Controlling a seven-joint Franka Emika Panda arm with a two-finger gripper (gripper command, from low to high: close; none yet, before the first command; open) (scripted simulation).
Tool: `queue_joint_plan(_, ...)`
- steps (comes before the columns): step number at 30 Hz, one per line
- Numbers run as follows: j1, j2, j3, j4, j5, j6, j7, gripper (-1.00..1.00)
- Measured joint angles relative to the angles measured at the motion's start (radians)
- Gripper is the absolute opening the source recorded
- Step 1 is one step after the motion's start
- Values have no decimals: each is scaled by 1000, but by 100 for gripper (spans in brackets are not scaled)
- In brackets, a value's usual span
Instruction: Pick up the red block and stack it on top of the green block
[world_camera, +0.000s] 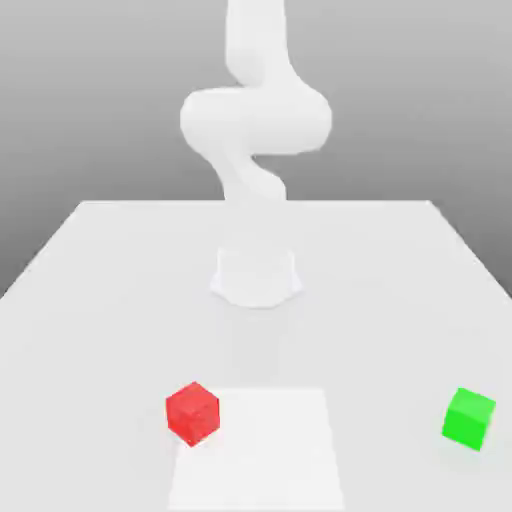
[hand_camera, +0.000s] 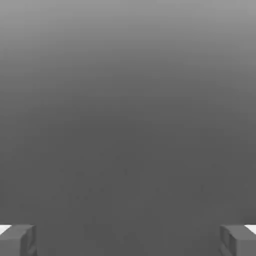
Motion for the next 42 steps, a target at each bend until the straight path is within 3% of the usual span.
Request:
queue_joint_plan(8, 138, 280, -203, -151, 81, 152, -387, 0)
queue_joint_plan(15, 193, 518, -296, -279, 131, 283, -703, 0)
queue_joint_plan(19, 188, 638, -323, -354, 104, 361, -843, 0)
queue_joint_plan(22, 159, 712, -340, -409, 22, 421, -902, 0)
queue_joint_plan(26, 148, 779, -323, -411, 43, 477, -954, 0)
queue_joint_plan(36, 29, 969, -148, -382, 277, 622, -1127, 0)
queue_joint_plan(37, 13, 982, -129, -380, 291, 632, -1137, -100)
queue_joint_plan(42, 13, 982, -129, -380, 290, 629, -1136, -100)
